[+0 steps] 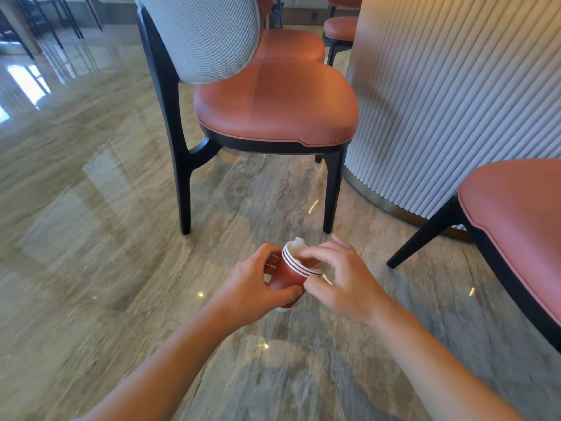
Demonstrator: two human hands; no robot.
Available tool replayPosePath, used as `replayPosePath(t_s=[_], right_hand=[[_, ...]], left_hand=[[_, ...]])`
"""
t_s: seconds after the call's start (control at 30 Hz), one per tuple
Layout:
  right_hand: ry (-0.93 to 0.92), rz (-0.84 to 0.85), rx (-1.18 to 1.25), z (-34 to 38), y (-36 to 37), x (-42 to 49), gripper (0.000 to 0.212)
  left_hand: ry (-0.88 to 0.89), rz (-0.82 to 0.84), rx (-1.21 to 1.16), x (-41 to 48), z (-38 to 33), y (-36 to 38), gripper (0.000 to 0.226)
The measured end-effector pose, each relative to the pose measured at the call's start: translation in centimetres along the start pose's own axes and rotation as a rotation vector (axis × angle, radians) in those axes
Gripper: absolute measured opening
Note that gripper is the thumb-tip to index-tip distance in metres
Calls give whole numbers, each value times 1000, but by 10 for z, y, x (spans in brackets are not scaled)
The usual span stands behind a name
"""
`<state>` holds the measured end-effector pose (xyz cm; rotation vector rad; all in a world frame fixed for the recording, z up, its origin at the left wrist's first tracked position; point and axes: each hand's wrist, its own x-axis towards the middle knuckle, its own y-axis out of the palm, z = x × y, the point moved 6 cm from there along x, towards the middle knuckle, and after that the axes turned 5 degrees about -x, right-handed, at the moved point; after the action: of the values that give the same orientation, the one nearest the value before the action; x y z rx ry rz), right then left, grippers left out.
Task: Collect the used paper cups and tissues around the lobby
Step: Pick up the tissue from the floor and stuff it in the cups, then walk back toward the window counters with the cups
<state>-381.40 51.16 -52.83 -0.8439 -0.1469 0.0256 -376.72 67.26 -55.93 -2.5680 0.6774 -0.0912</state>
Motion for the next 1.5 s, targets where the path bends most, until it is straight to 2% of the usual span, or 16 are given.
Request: replayPosePath(t_s=[0.07,0.13,0.27,0.43,0.53,0.67,0.77,0.87,1.03,1.23,1.37,1.43,1.5], right_hand=[[-5,-94,37,-2,-12,-1,36],[7,-154,67,-4,-19,-1,29],[100,-206,154,-14,-19,2,17],[156,-256,116,-25,-22,3,17],[213,-217,93,-36,-20,3,23],[274,-174,97,-40,-16,5,42],[312,-149,130,-23,-16,4,52],[382,-147,212,12,-28,-6,51],[389,-100,240,123,-99,-2,51],[291,-102,231,300,-251,32,53],[247,-174,247,414,-374,58,28],[234,-247,262,462,-432,68,27],[206,-298,269,501,-481,77,36]], left_hand=[[-4,6,8,1,0,0,59],[-12,2,22,3,0,-1,66],[-34,-21,24,4,1,-3,64],[-53,-82,41,5,7,-13,61],[-59,-158,18,4,7,-23,57],[-68,-264,-87,1,0,-34,55],[-97,-321,-188,-11,-12,-43,59],[-131,-370,-251,-32,-44,-62,62],[-141,-415,-261,-60,-155,-144,52],[-48,-614,-274,-88,-352,-276,51],[13,-567,-265,-96,-488,-351,52],[46,-531,-251,-98,-549,-380,50],[91,-517,-260,-100,-603,-407,51]])
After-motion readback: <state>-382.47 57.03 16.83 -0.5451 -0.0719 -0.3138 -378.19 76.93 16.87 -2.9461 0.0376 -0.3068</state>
